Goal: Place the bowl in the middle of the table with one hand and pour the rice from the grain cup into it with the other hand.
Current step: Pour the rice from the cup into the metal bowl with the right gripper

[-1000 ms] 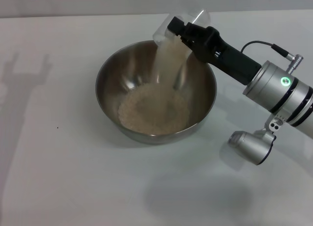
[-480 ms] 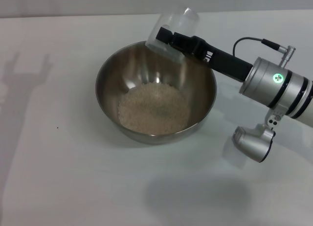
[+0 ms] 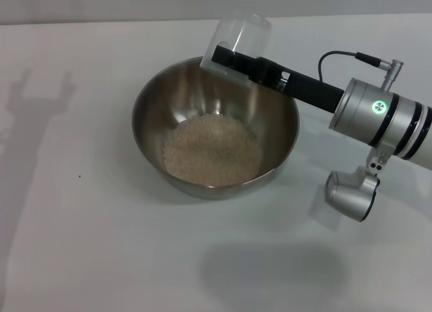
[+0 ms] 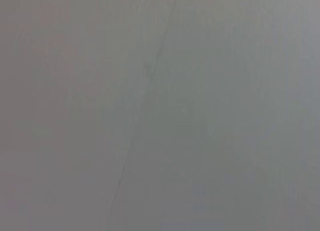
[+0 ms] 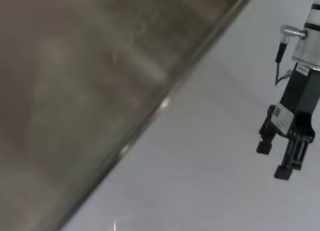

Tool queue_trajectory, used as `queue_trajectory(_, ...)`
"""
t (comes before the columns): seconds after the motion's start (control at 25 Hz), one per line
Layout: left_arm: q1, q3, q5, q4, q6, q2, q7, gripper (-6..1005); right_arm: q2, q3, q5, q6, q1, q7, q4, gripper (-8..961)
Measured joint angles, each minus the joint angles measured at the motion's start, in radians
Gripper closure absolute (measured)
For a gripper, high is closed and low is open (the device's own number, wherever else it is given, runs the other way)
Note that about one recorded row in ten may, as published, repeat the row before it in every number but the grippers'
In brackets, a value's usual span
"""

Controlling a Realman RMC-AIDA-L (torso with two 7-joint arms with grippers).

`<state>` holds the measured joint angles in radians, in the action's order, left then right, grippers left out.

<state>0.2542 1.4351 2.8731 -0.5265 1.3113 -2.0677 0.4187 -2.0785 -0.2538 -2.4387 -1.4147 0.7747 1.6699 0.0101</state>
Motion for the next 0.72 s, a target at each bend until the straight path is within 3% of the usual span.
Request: queue_trajectory(0.72,-0.003,0.005,-0.002,0.002,0.003,0.0,0.002,138,-0.003,0.0,0.038,-0.013,-0.017,0.01,-0.024,941)
